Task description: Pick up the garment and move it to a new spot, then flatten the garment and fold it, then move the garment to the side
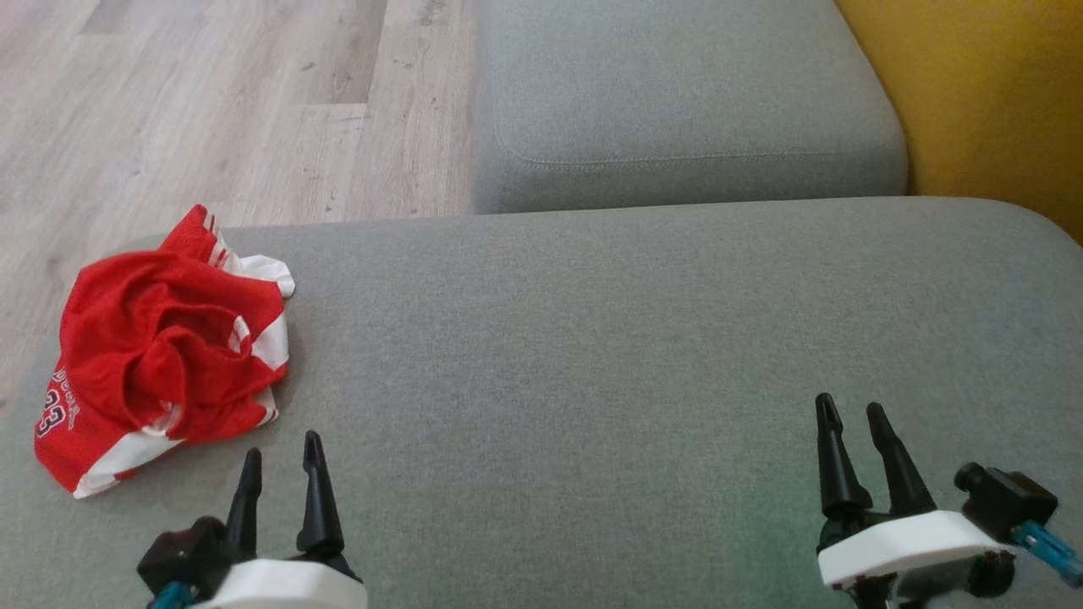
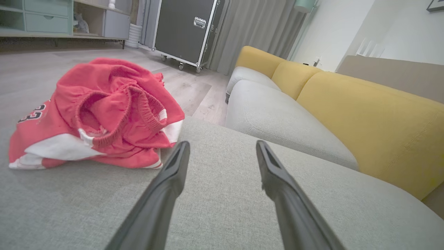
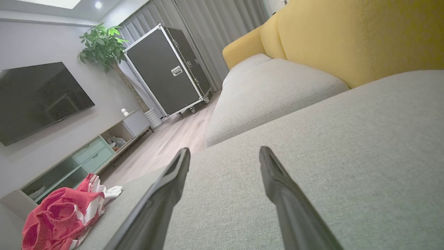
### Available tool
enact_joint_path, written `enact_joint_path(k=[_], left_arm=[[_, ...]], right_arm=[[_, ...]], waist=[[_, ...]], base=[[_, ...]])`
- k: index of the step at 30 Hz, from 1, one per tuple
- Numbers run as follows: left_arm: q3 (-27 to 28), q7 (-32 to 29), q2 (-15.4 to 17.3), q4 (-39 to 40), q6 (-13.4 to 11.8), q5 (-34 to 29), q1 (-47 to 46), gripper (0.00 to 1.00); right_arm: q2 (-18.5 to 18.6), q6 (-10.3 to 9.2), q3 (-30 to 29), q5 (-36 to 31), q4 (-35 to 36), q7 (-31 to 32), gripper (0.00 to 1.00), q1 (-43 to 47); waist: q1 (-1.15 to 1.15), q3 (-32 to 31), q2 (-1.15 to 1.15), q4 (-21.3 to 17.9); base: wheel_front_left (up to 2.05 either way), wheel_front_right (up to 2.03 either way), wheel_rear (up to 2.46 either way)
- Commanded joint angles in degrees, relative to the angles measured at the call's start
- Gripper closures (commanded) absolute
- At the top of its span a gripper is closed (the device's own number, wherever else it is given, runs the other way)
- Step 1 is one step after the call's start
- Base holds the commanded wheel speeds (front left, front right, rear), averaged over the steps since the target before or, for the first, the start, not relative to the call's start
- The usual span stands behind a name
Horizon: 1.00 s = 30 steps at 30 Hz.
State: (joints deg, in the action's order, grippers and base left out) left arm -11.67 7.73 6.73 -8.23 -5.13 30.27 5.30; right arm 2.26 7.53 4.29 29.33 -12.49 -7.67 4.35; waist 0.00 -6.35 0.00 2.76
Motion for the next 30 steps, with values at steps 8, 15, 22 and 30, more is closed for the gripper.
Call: enact_joint_path(k=[8,15,22,30], left_arm=[[-0.65,1.94,1.47,3.42,-1.49,-6.89,-1.53,0.0],[-1.67,3.13,2.01,4.27,-2.53,-11.79,-1.2,0.0],[-2.47,4.32,2.47,4.76,-3.27,-16.69,-0.87,0.0],[-2.96,5.51,2.41,5.22,-3.65,-21.37,-0.47,0.0]], right_arm=[[0.49,-0.03,1.31,-6.99,3.04,-2.02,0.0,-1.23],[0.52,-0.03,1.31,-12.05,3.25,-3.2,0.0,-0.72],[0.55,-0.04,0.11,-15.78,2.41,-4.39,0.0,-0.26],[0.58,-0.04,0.06,-20.17,1.72,-5.57,0.0,0.13]], waist=[[0.0,-0.26,0.0,0.41],[0.0,-0.42,0.0,0.86],[0.0,-0.69,0.0,1.27],[0.0,-1.21,0.0,1.79]], base=[[0.0,0.0,0.0],[0.0,0.0,0.0],[0.0,0.0,0.0],[0.0,0.0,0.0]])
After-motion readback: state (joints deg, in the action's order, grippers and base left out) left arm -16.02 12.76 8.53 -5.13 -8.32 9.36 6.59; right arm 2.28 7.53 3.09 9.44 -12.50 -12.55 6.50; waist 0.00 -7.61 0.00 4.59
